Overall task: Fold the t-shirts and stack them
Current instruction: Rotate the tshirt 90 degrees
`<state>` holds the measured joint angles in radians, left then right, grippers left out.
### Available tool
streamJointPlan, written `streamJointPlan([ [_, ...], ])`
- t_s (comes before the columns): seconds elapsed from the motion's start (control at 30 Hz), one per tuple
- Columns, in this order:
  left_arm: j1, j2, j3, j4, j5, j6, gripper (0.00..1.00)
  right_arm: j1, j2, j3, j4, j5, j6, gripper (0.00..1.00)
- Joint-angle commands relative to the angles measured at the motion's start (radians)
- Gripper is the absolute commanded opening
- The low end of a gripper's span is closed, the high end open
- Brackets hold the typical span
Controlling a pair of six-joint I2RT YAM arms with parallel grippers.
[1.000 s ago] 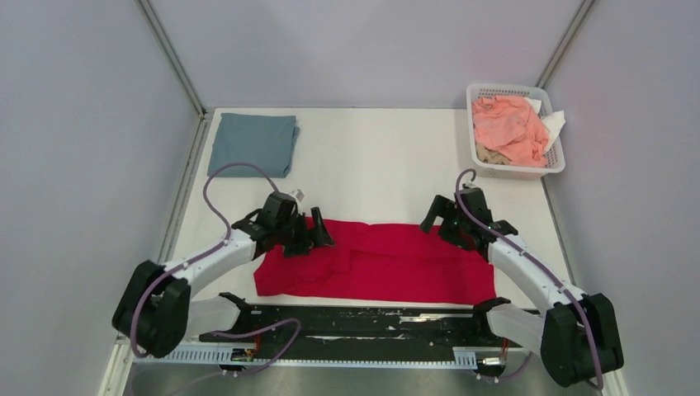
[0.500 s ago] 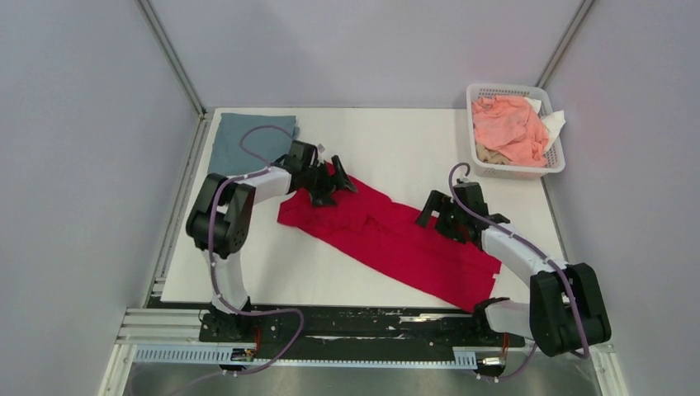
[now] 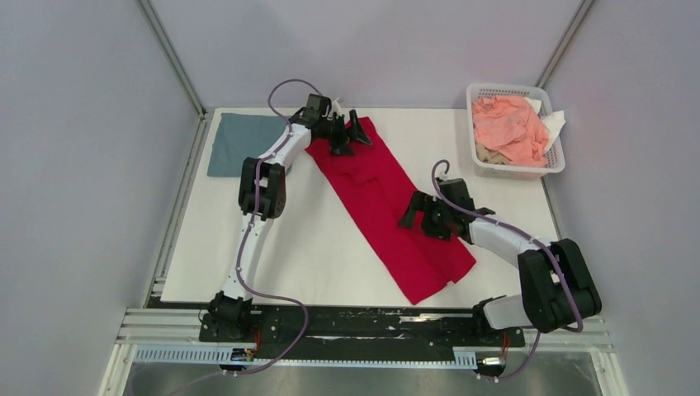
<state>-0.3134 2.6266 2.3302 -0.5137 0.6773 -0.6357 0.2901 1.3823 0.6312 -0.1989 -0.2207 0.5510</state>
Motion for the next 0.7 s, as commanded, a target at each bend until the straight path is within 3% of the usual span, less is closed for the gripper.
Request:
streamJointPlan([
  [0.0, 0.025, 0.067, 0.074, 0.0, 0.005, 0.019, 1.0, 0.143, 0.051, -0.021, -0.038, -0.177, 0.014, 1.0],
  [0.2, 0.039, 0.161, 0.194, 0.157, 0.001, -0.122, 1.0, 0.262, 0.082, 0.018, -0.035, -0.221, 0.044, 1.0],
  [0.3, 0.039, 0.171, 0.178, 0.288, -0.01, -0.202, 1.0, 0.31, 0.105, 0.047, -0.017, -0.221, 0.076, 1.0],
  [0.47, 0.039, 0.195, 0.205, 0.369, -0.06, -0.283, 1.0, 0.426, 0.165, 0.081, 0.064, -0.199, 0.191, 1.0],
  [0.67, 0.04, 0.188, 0.208, 0.391, -0.108, -0.291, 1.0, 0.522, 0.157, 0.089, 0.171, -0.025, 0.365, 1.0],
])
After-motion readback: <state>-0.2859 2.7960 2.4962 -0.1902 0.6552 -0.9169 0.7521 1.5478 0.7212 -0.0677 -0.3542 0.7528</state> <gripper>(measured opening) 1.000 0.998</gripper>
